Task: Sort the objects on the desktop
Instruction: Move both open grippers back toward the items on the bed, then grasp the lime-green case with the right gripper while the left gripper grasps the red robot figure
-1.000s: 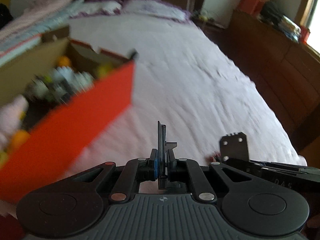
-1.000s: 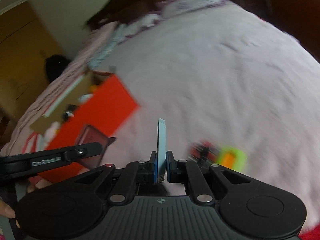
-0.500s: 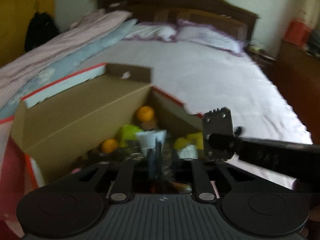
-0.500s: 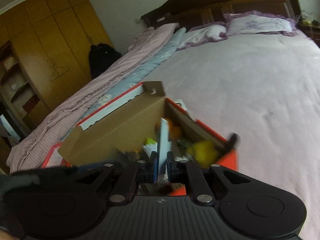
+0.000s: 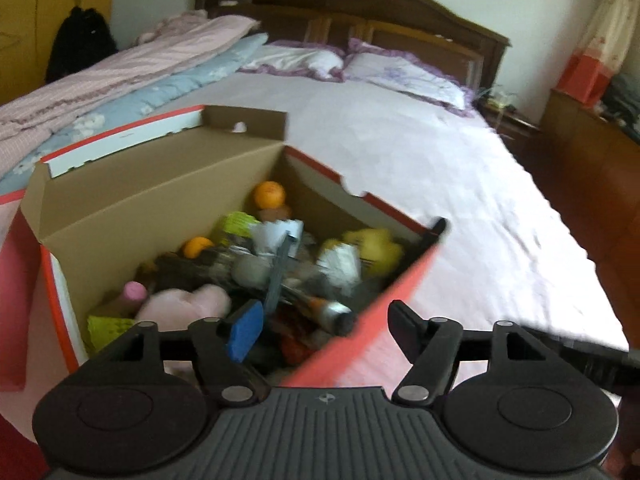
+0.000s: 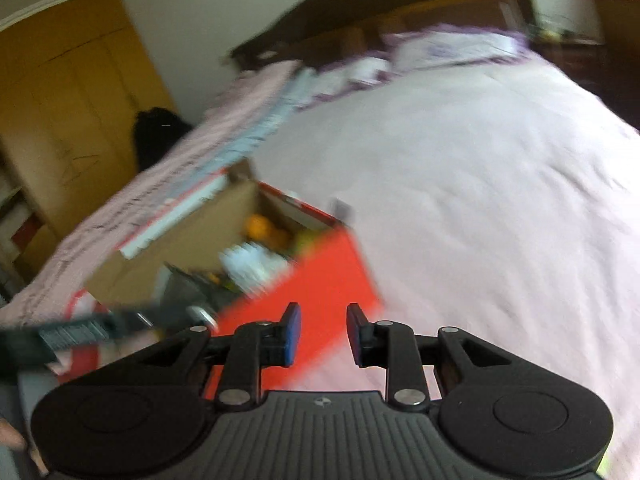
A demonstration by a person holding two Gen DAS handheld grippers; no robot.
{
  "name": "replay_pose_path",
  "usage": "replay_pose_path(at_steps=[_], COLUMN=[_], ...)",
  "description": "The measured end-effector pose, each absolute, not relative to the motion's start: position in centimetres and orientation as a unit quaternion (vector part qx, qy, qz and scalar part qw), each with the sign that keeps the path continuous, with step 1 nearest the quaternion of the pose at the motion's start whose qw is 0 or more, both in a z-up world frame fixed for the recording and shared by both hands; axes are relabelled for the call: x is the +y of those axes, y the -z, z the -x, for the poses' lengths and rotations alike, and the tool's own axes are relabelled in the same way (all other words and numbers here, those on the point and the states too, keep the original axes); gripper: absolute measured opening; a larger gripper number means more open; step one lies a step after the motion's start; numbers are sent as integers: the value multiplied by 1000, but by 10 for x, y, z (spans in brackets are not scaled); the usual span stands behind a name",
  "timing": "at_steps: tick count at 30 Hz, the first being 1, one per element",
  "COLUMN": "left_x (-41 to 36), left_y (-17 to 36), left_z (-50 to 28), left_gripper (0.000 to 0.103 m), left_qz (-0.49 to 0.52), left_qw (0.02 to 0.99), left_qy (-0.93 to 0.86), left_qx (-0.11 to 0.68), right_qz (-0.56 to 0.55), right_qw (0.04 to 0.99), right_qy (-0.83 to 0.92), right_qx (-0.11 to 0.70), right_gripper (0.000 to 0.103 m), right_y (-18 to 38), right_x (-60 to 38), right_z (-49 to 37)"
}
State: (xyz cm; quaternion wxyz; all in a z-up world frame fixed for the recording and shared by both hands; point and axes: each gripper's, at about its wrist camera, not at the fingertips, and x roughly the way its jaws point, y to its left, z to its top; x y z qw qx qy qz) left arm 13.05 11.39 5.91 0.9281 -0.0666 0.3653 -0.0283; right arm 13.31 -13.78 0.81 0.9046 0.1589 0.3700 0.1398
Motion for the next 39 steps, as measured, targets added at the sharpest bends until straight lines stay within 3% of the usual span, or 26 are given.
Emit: replay_pose_path(at_steps=[12, 27, 35, 36, 37, 39], left_x=[9, -25, -38, -42, -47, -60], left_y=[-21, 12, 15, 15, 15, 18], left_z=[-90, -81, -86, -88, -90, -93], left_gripper=[75, 75, 75, 75, 75, 75], left_qz=[13, -15, -28, -32, -37, -47], left_qw=[900, 874, 869, 869, 868, 865], left_qy=[147, 170, 183, 187, 192, 205], left_qx=[409, 455, 458, 457, 457, 456], right_qz=[-204, -225, -195, -177, -154, -110], right_qw=[881, 865, 885, 891, 897, 902], right_qy=[4, 41, 51, 58, 64, 77], right_qx=[427, 447, 420, 415, 410, 410], right_gripper=[30, 46, 36, 16, 21, 18], right_y=[61, 104, 88, 82, 77, 71], right_x=[-262, -248, -251, -253, -254, -258], right_z=[-34, -57, -36, -33, -30, -23])
